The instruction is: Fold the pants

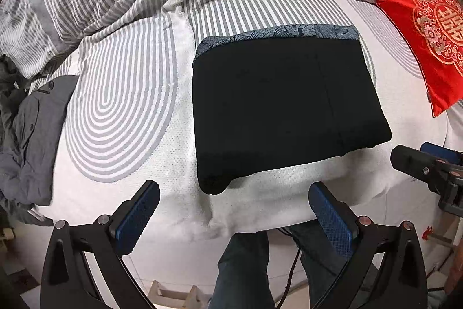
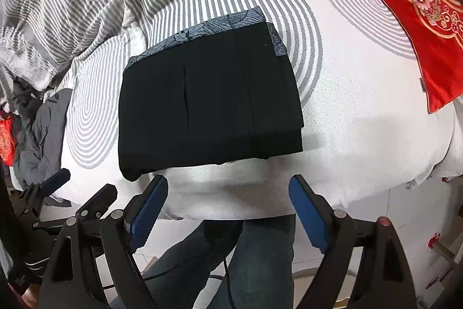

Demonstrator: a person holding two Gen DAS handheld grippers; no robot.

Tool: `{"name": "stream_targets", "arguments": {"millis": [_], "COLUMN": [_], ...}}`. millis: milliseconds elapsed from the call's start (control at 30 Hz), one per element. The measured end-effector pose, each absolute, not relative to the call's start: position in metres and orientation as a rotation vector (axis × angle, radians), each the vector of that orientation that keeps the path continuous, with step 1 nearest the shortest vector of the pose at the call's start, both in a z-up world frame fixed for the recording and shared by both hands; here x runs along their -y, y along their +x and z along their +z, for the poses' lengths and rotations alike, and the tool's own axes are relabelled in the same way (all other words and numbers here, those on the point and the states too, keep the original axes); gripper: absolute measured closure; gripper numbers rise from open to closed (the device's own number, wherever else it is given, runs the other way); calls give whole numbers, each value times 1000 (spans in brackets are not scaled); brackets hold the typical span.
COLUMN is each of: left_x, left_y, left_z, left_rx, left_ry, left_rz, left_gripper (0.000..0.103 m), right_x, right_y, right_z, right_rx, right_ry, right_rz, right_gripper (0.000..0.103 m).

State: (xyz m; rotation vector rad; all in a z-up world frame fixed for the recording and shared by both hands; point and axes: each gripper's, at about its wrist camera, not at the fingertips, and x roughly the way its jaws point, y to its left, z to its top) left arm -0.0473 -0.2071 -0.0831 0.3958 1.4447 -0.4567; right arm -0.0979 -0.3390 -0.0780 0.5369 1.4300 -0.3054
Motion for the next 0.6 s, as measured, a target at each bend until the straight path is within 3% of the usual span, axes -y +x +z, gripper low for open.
{"name": "stream_targets", "arguments": {"millis": [600], "left_x": [203], "left_y": [-54], "left_z": [-67], "left_rx": [-1424], "left_ry": [373], "left_rz": [-456], "left_gripper": [0], "right_x": [326], "right_y": [-102], "right_z": [-55], "right_rx": [-1399], "right_ry": [507], "right_rz": [-289], "right_gripper": [15]}}
